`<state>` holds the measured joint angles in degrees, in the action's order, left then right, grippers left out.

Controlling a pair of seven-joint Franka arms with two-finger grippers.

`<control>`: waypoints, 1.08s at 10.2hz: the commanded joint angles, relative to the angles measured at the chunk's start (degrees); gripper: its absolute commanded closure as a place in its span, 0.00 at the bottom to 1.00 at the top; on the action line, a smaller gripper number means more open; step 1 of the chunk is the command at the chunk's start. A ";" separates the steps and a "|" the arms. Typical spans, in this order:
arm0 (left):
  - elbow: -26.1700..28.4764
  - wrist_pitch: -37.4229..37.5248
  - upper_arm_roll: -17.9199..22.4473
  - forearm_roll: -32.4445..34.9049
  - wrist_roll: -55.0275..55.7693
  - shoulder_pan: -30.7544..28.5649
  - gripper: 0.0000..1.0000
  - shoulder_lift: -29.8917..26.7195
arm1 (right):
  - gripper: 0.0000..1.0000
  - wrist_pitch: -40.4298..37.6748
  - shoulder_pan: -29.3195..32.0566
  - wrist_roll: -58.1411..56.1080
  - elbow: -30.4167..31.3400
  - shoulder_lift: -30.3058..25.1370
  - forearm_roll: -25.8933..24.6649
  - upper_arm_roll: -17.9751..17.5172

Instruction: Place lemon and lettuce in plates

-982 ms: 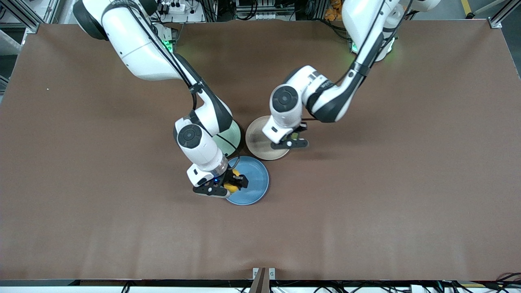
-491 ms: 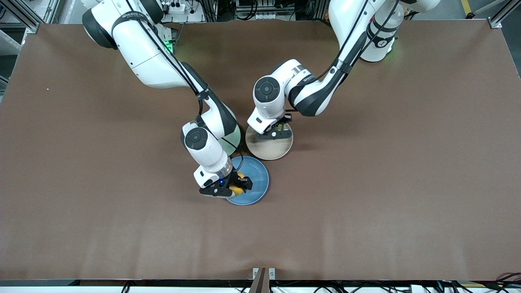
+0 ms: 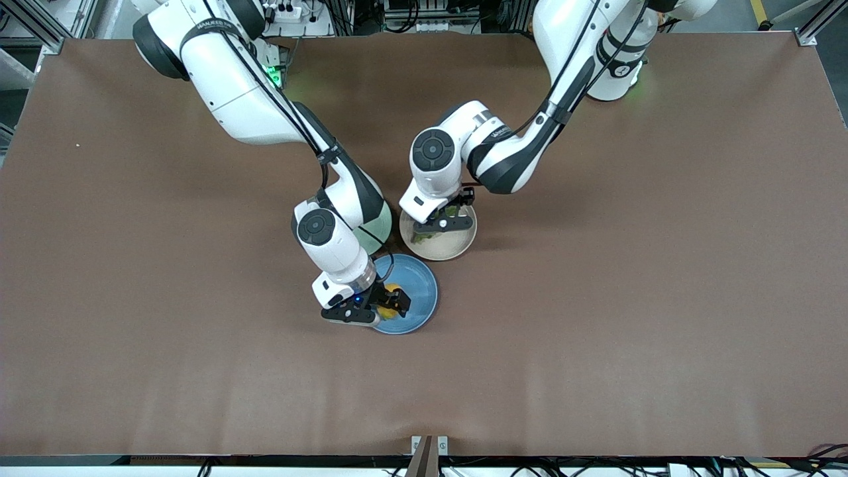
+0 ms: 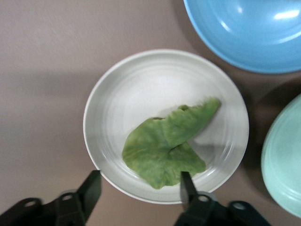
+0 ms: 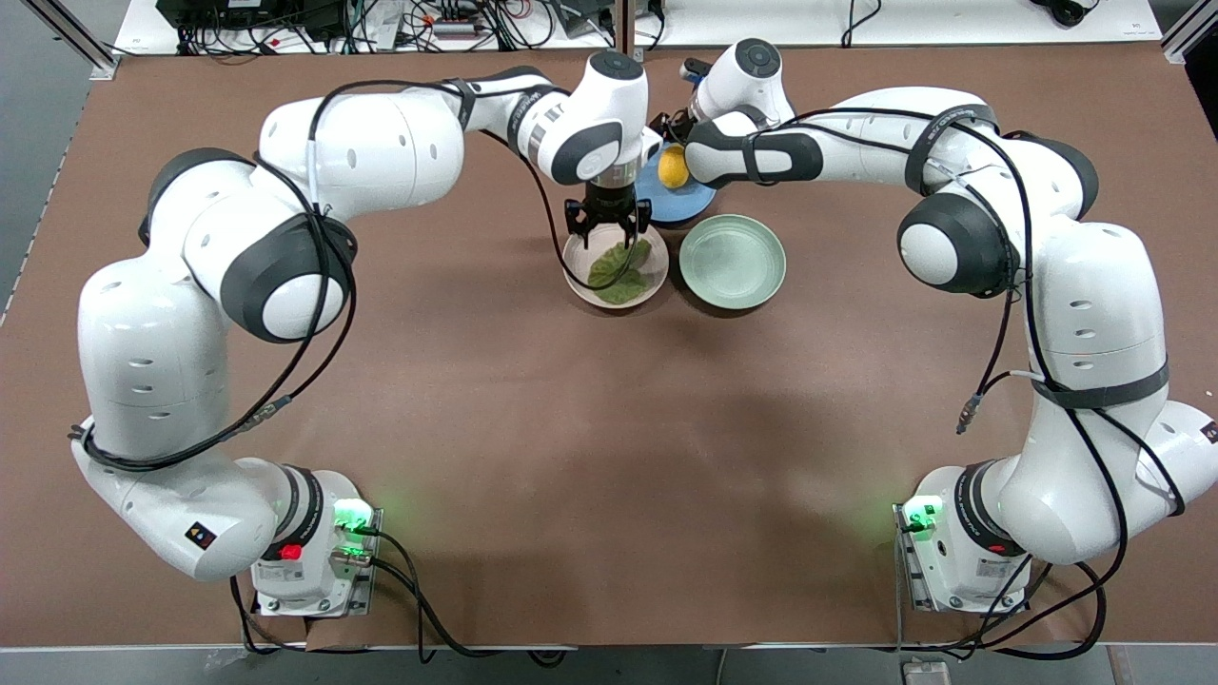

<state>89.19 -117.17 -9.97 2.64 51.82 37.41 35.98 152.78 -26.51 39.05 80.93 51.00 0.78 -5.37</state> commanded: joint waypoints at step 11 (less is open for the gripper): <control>-1.13 1.24 14.63 -0.88 -19.63 -15.67 0.00 -6.44 | 0.00 -38.70 13.22 -20.73 7.00 -22.58 2.47 -0.61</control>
<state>86.67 -116.94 5.12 2.65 35.69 24.04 31.98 113.27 -16.78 23.50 78.13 35.99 2.27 -5.28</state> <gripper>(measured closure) 0.000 0.000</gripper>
